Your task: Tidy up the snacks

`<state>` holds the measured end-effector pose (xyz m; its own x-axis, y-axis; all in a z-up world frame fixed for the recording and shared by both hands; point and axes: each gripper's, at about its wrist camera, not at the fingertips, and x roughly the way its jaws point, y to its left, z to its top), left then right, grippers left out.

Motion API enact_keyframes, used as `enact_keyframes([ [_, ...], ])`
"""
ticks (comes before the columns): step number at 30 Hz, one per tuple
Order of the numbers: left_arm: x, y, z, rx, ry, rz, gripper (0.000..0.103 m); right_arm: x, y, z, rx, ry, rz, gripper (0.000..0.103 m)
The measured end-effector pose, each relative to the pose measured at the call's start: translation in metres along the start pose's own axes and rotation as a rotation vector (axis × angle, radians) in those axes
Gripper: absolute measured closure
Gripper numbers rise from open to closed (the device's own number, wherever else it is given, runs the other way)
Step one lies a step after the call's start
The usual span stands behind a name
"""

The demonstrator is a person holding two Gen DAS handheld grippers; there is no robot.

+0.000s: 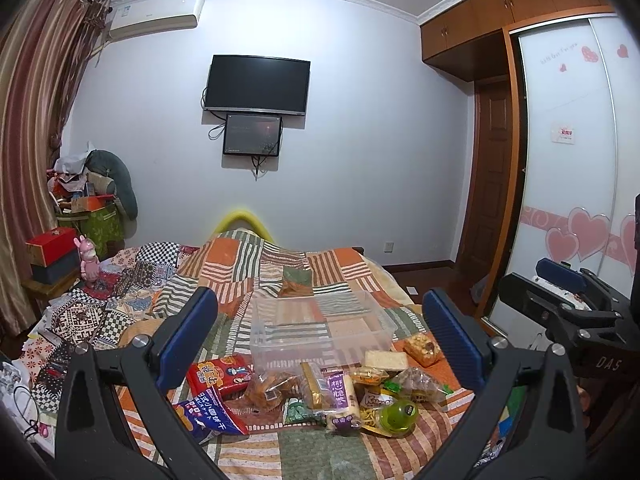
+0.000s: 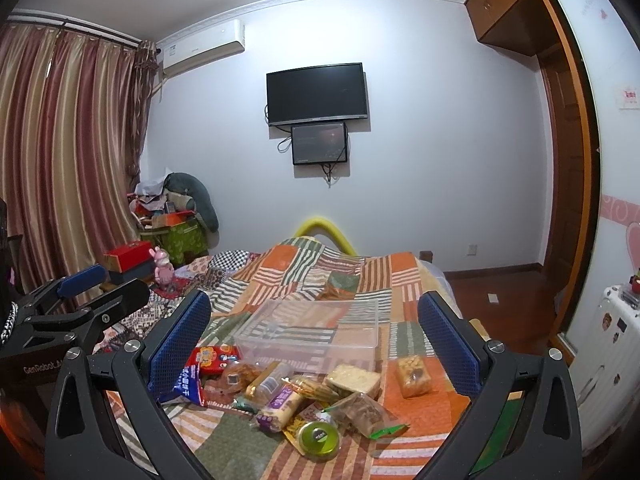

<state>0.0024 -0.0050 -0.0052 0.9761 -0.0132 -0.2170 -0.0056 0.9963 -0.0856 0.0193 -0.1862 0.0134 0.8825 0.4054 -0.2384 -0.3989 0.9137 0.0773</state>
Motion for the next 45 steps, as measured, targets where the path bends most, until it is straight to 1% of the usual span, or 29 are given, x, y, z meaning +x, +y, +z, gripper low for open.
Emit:
enact_keyframes([
  [11,0.0,0.004,0.0,0.008,0.0,-0.011,0.0,0.007,0.0,-0.003,0.0,0.027,0.028,0.0],
  [14,0.003,0.008,-0.003,0.009,0.009,-0.026,0.002,0.009,-0.002,-0.004,0.009,0.03,0.03,0.0],
  [17,0.008,0.014,-0.006,0.012,0.035,-0.031,0.012,0.013,-0.003,-0.008,0.002,0.041,0.027,0.0],
  [18,0.011,0.017,-0.007,0.013,0.048,-0.03,0.017,0.014,-0.003,-0.009,-0.001,0.044,0.024,0.002],
  [20,0.018,0.024,-0.011,0.017,0.079,-0.025,0.021,0.018,-0.004,-0.013,-0.014,0.054,0.008,0.005],
  [22,0.025,0.033,-0.015,0.023,0.112,-0.014,0.027,0.024,-0.007,-0.018,-0.023,0.081,-0.001,0.011],
  [25,0.038,0.048,-0.024,0.044,0.172,0.03,0.032,0.035,-0.016,-0.029,-0.021,0.133,-0.01,0.015],
  [28,0.051,0.065,-0.033,0.056,0.231,0.061,0.032,0.046,-0.026,-0.038,-0.009,0.19,-0.024,0.018],
  [30,0.061,0.079,-0.042,0.062,0.278,0.079,0.032,0.053,-0.034,-0.044,0.009,0.228,-0.032,0.018],
  [36,0.098,0.119,-0.078,0.047,0.441,0.083,0.032,0.075,-0.053,-0.061,0.055,0.348,-0.054,0.019],
  [41,0.136,0.145,-0.119,0.026,0.604,0.075,0.032,0.092,-0.063,-0.079,0.075,0.448,-0.07,0.019],
  [44,0.154,0.156,-0.142,0.001,0.669,0.055,0.03,0.1,-0.068,-0.089,0.088,0.501,-0.068,0.019],
  [45,0.158,0.16,-0.149,-0.007,0.689,0.049,0.029,0.104,-0.069,-0.092,0.092,0.521,-0.064,0.019],
])
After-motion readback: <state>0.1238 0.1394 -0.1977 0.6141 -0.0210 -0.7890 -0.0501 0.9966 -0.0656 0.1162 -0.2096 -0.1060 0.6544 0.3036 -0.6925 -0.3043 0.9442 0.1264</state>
